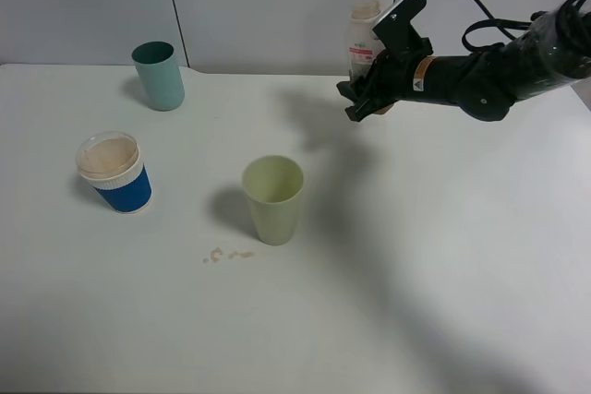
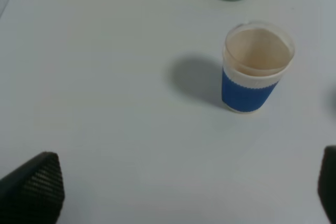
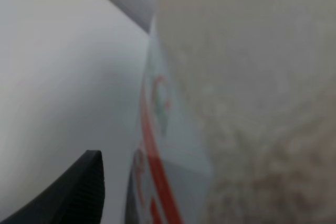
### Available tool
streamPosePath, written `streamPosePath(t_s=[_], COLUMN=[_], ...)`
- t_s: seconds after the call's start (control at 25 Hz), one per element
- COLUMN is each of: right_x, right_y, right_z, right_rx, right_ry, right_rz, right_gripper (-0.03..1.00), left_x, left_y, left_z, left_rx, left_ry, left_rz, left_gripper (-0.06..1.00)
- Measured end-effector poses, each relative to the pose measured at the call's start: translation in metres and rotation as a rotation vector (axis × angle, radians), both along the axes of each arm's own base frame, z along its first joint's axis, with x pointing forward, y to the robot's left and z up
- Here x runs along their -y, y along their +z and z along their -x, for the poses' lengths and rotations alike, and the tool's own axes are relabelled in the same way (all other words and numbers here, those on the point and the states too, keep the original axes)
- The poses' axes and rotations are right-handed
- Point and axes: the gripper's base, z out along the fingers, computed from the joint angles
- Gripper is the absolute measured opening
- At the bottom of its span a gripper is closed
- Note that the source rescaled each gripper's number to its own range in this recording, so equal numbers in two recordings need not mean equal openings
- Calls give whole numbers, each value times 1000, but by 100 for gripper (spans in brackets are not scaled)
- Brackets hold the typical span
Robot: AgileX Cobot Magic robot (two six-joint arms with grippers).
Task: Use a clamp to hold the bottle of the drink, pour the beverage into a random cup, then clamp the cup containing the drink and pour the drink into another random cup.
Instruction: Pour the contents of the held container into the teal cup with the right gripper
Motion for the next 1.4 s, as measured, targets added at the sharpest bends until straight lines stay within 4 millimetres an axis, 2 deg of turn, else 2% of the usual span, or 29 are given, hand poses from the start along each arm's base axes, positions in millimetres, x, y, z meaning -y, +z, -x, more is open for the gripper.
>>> streamPosePath(t_s=[0.36,0.6,0.8,0.96,1.12,1.28,1.4], right_x=[-47,-65,-80,-97,-109,-113,-120], right_y=[3,3,18,47,66,72,62], right_z=[22,31,22,7,1,-3,-7], right_rx=[-25,-38,-24,36,88,89,57], right_ry=[111,138,121,111,120,108,104], right_rz=[40,60,79,71,51,64,97], right_gripper=[2,2,2,2,2,2,2], left_x=[0,0,0,0,0,0,0], left_y=[0,0,0,0,0,0,0], left_z=[0,0,0,0,0,0,0], left_rx=[0,0,0,0,0,0,0], left_ry=[0,0,0,0,0,0,0], left_rz=[0,0,0,0,0,0,0], left_gripper=[93,93,93,93,93,93,93])
